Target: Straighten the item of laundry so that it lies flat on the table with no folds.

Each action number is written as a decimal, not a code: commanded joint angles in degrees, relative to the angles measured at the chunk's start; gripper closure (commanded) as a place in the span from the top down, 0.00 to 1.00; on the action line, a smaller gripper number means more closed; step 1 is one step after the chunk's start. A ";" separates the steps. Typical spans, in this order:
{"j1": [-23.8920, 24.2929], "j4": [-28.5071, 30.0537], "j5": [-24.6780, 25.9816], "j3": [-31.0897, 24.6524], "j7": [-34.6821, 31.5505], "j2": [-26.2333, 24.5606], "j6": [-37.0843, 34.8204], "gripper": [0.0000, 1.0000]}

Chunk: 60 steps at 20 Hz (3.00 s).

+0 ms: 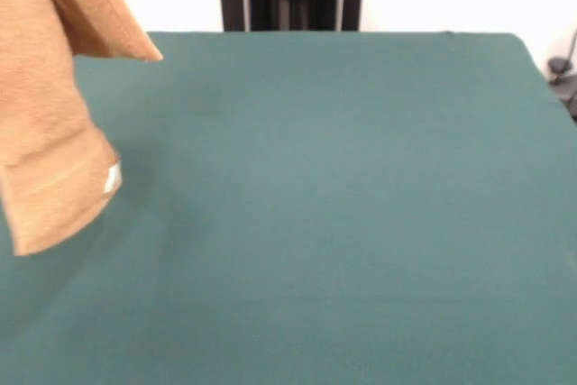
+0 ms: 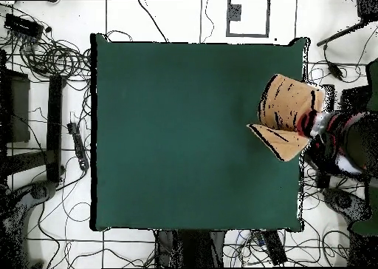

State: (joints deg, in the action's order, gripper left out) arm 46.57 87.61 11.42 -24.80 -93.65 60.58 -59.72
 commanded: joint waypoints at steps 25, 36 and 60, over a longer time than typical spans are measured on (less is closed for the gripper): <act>-11.40 27.90 -7.08 7.49 -13.19 5.89 19.31 0.00; -20.43 31.40 -9.89 16.42 -21.28 11.26 19.05 0.00; -20.02 21.66 -12.73 20.24 -9.41 7.57 7.17 0.00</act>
State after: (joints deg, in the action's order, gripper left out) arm 25.03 112.85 -0.63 -3.46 -99.00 71.70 -39.70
